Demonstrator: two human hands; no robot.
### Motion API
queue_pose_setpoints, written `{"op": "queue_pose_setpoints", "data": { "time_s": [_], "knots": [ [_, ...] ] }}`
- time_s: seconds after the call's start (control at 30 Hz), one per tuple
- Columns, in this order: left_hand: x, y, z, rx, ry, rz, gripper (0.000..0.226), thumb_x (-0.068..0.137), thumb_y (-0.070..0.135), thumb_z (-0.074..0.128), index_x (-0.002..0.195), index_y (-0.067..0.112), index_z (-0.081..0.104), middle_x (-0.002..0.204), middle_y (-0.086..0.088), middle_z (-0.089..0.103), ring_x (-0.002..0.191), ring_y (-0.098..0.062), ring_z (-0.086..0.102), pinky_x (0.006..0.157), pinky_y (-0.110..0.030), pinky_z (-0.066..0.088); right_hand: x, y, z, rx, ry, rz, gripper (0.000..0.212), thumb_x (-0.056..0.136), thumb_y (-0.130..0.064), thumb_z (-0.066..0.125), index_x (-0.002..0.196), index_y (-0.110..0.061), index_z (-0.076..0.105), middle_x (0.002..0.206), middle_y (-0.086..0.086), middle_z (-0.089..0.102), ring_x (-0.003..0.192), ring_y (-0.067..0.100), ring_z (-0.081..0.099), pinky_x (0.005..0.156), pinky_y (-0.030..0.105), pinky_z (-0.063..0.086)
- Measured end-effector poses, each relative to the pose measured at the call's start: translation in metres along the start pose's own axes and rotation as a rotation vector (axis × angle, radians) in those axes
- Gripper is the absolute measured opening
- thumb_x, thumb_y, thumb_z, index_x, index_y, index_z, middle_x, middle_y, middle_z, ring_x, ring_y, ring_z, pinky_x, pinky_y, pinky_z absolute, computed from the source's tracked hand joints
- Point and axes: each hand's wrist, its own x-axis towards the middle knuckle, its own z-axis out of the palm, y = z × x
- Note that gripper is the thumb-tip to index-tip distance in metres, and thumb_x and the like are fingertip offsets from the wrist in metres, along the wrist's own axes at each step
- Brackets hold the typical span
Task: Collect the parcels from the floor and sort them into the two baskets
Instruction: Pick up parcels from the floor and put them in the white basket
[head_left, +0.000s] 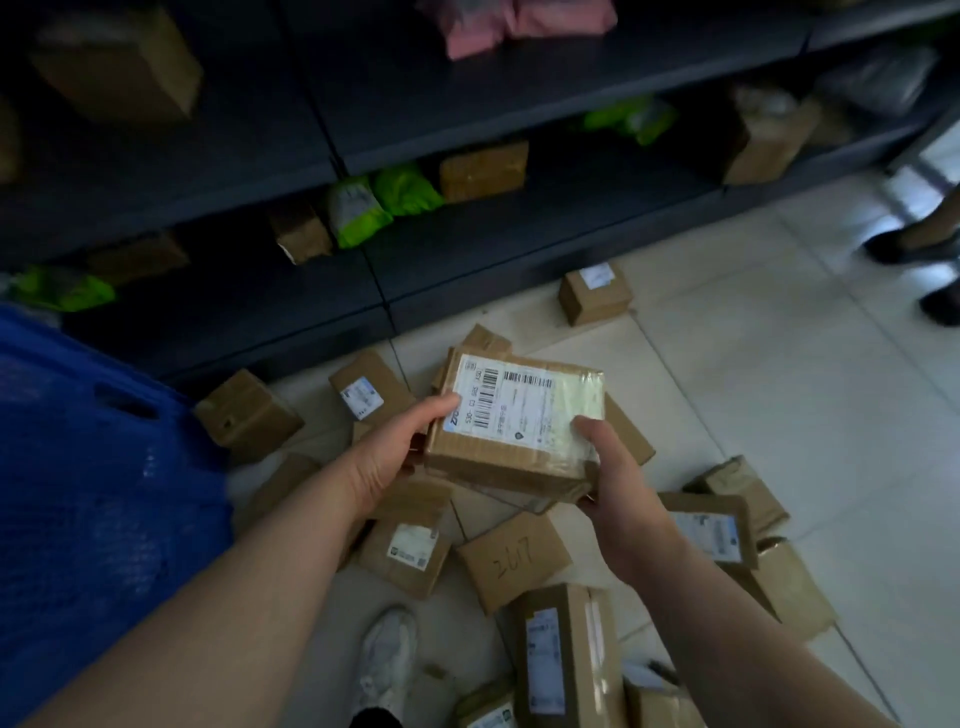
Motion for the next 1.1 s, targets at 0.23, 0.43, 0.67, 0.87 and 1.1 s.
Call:
{"op": "queue_pose_setpoints", "data": {
  "time_s": [0.23, 0.43, 0.67, 0.87, 1.1],
  "knots": [
    [-0.213, 0.101, -0.042, -0.229, 0.279, 0.132, 0.033, 0.087, 0.056, 0.053, 0.082, 0.029, 0.072, 0.083, 0.003, 0.077, 0.083, -0.015, 0.068, 0.086, -0.032, 0.049, -0.181, -0.119, 0.062, -0.193, -0.183, -0.137, 0.042, 0.091, -0.057, 0.05, 0.105, -0.023, 0.069, 0.098, -0.005, 0.077, 0.106, 0.018, 0.066, 0.114, 0.043, 0.031],
    [-0.386, 0.147, -0.096, -0.317, 0.463, 0.295, 0.037, 0.092, 0.057, 0.047, 0.081, 0.031, 0.07, 0.075, 0.007, 0.076, 0.077, -0.011, 0.07, 0.076, -0.029, 0.053, -0.337, -0.183, 0.135, -0.301, -0.422, -0.331, 0.043, 0.096, -0.054, 0.043, 0.115, -0.023, 0.066, 0.091, -0.004, 0.077, 0.085, 0.013, 0.07, 0.071, 0.028, 0.046],
    [-0.556, 0.164, -0.18, -0.272, 0.682, 0.508, 0.04, 0.097, 0.056, 0.034, 0.09, 0.038, 0.069, 0.09, 0.014, 0.076, 0.089, -0.009, 0.069, 0.09, -0.032, 0.048, -0.467, -0.21, 0.252, -0.389, -0.642, -0.502, 0.045, 0.093, -0.06, 0.041, 0.108, -0.029, 0.07, 0.1, -0.004, 0.076, 0.104, 0.021, 0.066, 0.107, 0.048, 0.039],
    [-0.617, 0.124, -0.278, -0.326, 0.839, 0.416, 0.043, 0.096, 0.059, 0.036, 0.083, 0.037, 0.07, 0.078, 0.01, 0.075, 0.083, -0.012, 0.067, 0.074, -0.031, 0.049, -0.501, -0.183, 0.375, -0.412, -0.76, -0.403, 0.04, 0.092, -0.058, 0.047, 0.109, -0.027, 0.066, 0.092, -0.001, 0.077, 0.086, 0.019, 0.073, 0.08, 0.033, 0.053],
    [-0.6, 0.053, -0.415, -0.454, 0.784, 0.201, 0.039, 0.095, 0.059, 0.038, 0.096, 0.031, 0.065, 0.089, 0.002, 0.069, 0.082, -0.014, 0.063, 0.064, -0.025, 0.045, -0.47, -0.106, 0.519, -0.47, -0.67, -0.225, 0.064, 0.074, -0.067, 0.065, 0.122, -0.025, 0.06, 0.112, 0.004, 0.071, 0.108, 0.024, 0.062, 0.108, 0.047, 0.039]
  ]
}}
